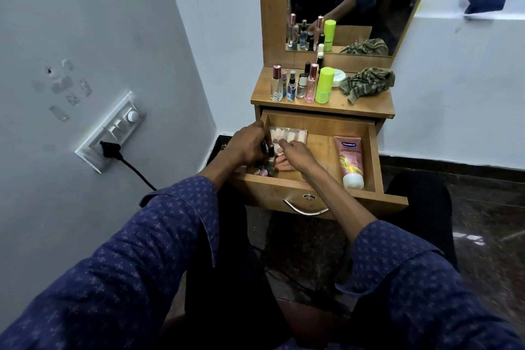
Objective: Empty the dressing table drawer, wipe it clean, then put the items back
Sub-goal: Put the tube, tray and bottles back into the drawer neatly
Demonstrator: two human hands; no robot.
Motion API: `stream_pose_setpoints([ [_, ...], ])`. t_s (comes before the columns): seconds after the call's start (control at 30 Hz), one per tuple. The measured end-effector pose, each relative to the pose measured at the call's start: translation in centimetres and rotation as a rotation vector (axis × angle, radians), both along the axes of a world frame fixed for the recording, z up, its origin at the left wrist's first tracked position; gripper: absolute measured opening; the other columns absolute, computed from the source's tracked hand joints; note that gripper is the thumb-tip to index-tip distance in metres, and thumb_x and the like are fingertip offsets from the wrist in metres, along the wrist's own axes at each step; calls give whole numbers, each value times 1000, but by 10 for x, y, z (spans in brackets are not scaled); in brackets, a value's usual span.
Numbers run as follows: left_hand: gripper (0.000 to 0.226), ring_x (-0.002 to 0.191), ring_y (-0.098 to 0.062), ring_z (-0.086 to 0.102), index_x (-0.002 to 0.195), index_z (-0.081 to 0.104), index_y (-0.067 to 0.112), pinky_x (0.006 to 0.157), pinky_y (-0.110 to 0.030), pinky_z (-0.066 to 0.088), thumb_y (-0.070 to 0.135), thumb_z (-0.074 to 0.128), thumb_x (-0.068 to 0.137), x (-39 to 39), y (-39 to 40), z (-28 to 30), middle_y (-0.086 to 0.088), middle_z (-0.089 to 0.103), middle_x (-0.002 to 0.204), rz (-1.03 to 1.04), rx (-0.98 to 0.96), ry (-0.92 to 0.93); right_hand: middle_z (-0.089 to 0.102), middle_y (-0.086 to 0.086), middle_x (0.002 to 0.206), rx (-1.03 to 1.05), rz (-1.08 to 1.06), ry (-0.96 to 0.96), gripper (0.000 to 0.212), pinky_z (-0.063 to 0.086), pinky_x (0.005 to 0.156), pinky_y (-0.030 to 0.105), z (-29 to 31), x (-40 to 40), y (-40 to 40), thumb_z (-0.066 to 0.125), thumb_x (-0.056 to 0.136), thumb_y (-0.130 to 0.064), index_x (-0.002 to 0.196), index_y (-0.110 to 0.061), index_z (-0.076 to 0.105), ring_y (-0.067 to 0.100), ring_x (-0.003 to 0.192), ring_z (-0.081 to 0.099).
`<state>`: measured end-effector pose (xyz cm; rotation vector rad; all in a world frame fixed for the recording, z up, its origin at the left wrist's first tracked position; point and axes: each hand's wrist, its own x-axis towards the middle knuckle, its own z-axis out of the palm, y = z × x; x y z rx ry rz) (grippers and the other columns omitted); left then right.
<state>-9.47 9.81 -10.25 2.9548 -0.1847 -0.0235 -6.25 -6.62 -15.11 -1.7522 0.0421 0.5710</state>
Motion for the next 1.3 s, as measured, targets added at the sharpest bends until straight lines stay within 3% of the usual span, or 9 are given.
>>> stream_pose_setpoints([
  [0.27,44,98,-32,65,112,71,12,81,-44,60,19,90,73,1,0,3,-9,60,119,-13,21,10,72,13,88,29,45,39,43,64,83,36,0,3,2,58,105,-40,122,-1,62,26,83,76],
  [0.43,51,101,-30,64,119,69,18,82,-41,58,25,91,73,3,-1,9,-8,59,124,-12,10,39,70,14,93,-4,50,0,29,64,76,31,5,0,2,56,107,-34,103,-6,62,25,84,74],
  [0.57,39,103,-25,62,111,71,23,87,-41,56,32,88,77,10,7,25,-4,56,124,-43,-23,39,73,20,87,-221,58,-295,34,62,84,48,18,4,-6,58,104,-23,95,9,67,33,85,74],
  [0.63,30,101,-23,61,107,72,24,86,-41,55,38,83,83,12,8,37,-2,58,120,-68,-49,-3,76,8,84,-329,65,-449,26,60,82,44,36,7,-15,59,101,-23,84,-8,72,27,84,73],
  [0.7,27,96,-20,61,104,74,22,82,-39,54,44,79,88,16,7,48,0,59,110,-80,-72,-79,74,1,90,-329,86,-513,17,61,80,42,59,13,-24,62,102,-22,86,-19,68,20,87,73],
  [0.8,29,89,-20,59,100,72,17,74,-39,52,45,70,96,24,-2,62,0,59,102,-73,-83,-207,72,1,91,-366,144,-627,7,64,76,38,96,24,-38,64,101,-17,95,-18,67,16,83,74],
  [0.97,19,87,-25,63,96,69,18,66,-34,43,37,65,99,38,-18,92,-1,65,101,-120,-56,-396,75,-2,78,-486,198,-809,11,65,71,41,150,54,-57,67,97,-18,88,-22,70,11,65,74],
  [1.17,15,93,-27,64,100,71,16,70,-34,43,30,64,97,68,-37,129,-3,69,102,-133,-12,-518,72,-5,85,-663,186,-978,3,62,69,34,199,94,-75,72,96,-22,94,-20,74,10,75,70],
  [1.3,14,92,-26,66,100,73,16,75,-37,48,28,69,93,95,-42,142,-3,70,105,-123,20,-462,71,-3,93,-802,234,-1005,3,55,72,33,207,119,-83,72,95,-20,95,-23,73,12,81,67],
])
